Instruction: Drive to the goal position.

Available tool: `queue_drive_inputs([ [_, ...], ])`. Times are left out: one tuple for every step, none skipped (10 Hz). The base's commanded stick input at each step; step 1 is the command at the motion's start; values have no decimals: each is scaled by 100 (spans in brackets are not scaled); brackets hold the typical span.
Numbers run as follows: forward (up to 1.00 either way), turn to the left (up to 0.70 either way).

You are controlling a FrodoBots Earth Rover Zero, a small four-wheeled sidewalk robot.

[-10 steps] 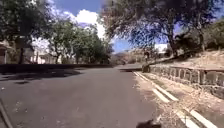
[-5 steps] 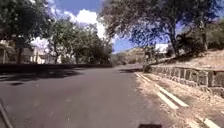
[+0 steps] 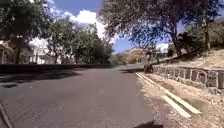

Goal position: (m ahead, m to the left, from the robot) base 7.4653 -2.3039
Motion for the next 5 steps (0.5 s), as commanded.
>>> queue_drive_inputs([
  [50,0],
  [50,0],
  [50,0],
  [50,0],
  [50,0],
])
